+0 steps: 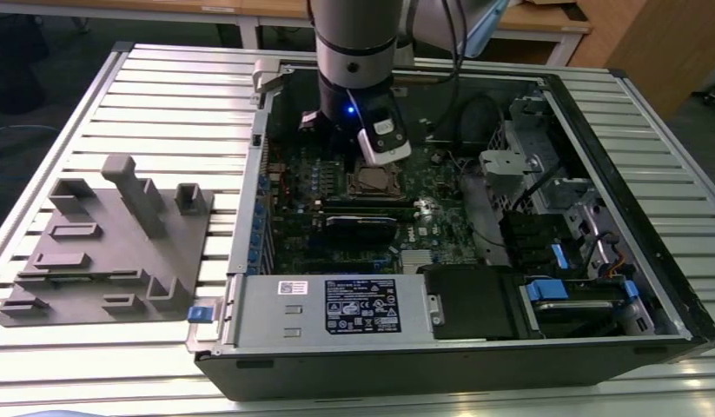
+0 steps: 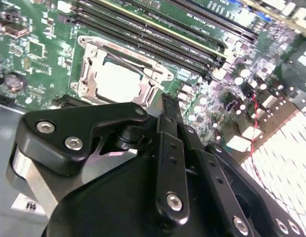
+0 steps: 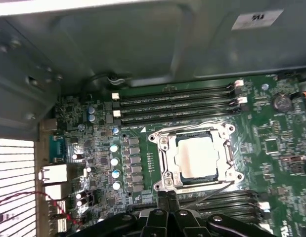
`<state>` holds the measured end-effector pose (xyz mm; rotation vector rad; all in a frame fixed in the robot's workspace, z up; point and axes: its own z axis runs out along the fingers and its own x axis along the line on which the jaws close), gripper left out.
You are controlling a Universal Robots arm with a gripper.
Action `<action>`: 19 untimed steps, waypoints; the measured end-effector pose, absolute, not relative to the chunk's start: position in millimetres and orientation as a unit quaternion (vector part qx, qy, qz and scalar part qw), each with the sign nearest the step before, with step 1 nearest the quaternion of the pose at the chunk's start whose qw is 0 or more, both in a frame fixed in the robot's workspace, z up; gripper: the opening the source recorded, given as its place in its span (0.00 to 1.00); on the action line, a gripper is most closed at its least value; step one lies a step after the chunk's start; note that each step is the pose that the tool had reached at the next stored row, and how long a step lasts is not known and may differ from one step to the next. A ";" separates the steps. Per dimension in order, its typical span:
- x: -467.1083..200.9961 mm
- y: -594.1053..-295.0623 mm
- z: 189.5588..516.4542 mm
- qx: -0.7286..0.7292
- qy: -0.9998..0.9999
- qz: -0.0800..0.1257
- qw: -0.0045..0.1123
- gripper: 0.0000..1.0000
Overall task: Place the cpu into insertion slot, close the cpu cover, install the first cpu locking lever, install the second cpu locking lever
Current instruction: 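Install the second cpu locking lever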
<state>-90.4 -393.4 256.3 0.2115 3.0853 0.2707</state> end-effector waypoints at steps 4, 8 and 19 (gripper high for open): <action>-87.4 -393.9 260.0 0.069 0.994 0.087 0.018 0.11; -80.7 -395.7 260.1 0.070 0.994 0.087 0.018 0.11; -73.6 -398.1 248.9 0.071 0.994 0.087 0.018 0.11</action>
